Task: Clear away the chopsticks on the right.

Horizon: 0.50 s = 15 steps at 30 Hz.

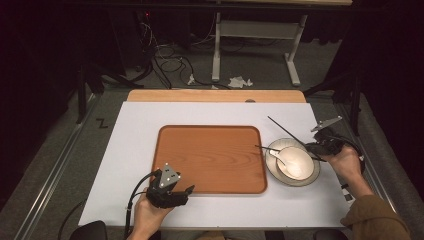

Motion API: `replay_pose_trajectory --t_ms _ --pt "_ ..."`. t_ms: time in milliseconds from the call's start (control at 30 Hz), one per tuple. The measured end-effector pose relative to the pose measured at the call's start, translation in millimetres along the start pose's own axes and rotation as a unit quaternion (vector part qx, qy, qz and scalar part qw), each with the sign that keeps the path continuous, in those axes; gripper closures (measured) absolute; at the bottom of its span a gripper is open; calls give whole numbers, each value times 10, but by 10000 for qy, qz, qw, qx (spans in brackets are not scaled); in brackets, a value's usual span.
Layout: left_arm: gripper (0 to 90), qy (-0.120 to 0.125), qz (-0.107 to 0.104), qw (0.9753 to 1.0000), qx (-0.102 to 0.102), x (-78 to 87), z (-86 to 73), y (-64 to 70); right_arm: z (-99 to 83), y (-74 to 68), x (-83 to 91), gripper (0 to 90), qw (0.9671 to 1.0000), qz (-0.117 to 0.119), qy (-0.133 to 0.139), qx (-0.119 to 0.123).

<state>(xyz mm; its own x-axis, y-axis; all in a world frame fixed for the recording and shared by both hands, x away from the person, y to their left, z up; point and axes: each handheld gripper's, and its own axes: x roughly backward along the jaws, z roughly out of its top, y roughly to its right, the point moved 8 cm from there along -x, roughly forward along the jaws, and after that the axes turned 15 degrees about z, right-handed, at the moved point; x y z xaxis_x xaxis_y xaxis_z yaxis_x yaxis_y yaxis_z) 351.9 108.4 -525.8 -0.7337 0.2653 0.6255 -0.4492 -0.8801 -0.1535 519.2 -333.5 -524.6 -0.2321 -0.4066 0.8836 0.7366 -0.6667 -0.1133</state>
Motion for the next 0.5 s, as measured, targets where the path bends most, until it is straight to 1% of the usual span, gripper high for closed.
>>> replay_pose_trajectory --t_ms 233,300,333,367,433,467,500 --pt "353 -39 -59 10000 -56 -25 4 23 0 -25 45 866 9999 -36 128 36" --pt "352 -30 -68 10000 -62 -28 14 22 7 -49 77 867 9998 -29 179 9" --pt "352 4 -76 10000 -39 -24 28 11 20 -62 119 866 9997 -57 250 66" --pt "352 4 -76 10000 -39 -24 28 11 20 -62 119 866 9997 -57 250 66" --pt "352 15 -84 10000 -17 -29 39 -2 32 -87 188 867 9993 -100 334 135" --pt "352 6 -95 10000 -26 -35 41 -1 36 -107 209 867 9992 -94 380 95" --pt "352 7 -112 9999 -35 -41 44 5 37 -115 235 866 9991 -100 393 117"
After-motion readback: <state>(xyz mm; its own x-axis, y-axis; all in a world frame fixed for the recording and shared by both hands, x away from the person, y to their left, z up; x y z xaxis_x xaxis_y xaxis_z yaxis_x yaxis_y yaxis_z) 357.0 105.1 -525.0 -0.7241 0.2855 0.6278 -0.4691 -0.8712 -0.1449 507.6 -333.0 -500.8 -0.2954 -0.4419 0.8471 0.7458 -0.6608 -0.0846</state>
